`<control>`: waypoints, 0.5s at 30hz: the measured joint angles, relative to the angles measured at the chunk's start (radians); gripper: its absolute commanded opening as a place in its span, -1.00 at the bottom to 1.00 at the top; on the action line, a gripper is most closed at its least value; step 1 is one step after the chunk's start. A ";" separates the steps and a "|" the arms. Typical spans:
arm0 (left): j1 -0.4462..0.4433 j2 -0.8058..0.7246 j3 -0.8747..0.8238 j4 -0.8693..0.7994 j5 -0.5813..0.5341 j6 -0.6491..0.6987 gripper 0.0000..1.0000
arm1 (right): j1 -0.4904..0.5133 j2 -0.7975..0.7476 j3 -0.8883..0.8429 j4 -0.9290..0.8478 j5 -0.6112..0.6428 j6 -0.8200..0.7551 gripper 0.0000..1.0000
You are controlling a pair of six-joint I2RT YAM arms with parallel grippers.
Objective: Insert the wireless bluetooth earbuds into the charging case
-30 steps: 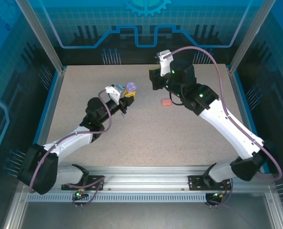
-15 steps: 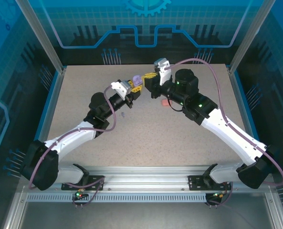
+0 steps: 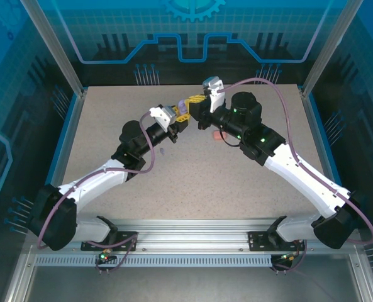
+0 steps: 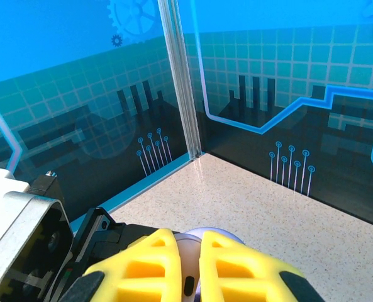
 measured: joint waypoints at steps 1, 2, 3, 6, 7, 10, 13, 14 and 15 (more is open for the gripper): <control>0.000 0.000 0.000 -0.002 0.002 0.000 -1.00 | 0.000 0.000 0.000 0.000 0.000 0.000 -0.80; 0.000 0.000 0.000 -0.006 0.002 0.000 -1.00 | 0.000 0.000 0.000 0.000 0.000 0.001 -0.80; 0.000 0.000 0.000 -0.007 0.003 0.000 -1.00 | 0.000 0.000 -0.002 0.003 0.000 0.001 -0.80; 0.000 0.000 0.000 -0.009 0.010 -0.001 -1.00 | 0.000 0.000 -0.008 0.007 0.000 0.005 -0.81; 0.000 0.000 0.000 -0.009 0.010 -0.002 -1.00 | 0.000 0.001 -0.011 0.010 0.000 0.006 -0.81; 0.000 0.000 0.001 -0.009 0.010 -0.003 -1.00 | 0.000 0.008 -0.013 0.010 0.000 0.011 -0.81; 0.000 0.000 0.001 -0.010 0.011 -0.003 -1.00 | 0.000 0.016 -0.013 0.011 0.001 0.012 -0.81; 0.000 0.000 0.001 -0.010 0.014 -0.003 -1.00 | 0.000 0.019 -0.013 0.011 0.001 0.012 -0.81; 0.000 0.000 0.001 -0.010 0.016 -0.003 -1.00 | 0.000 0.021 -0.013 0.011 0.002 0.013 -0.82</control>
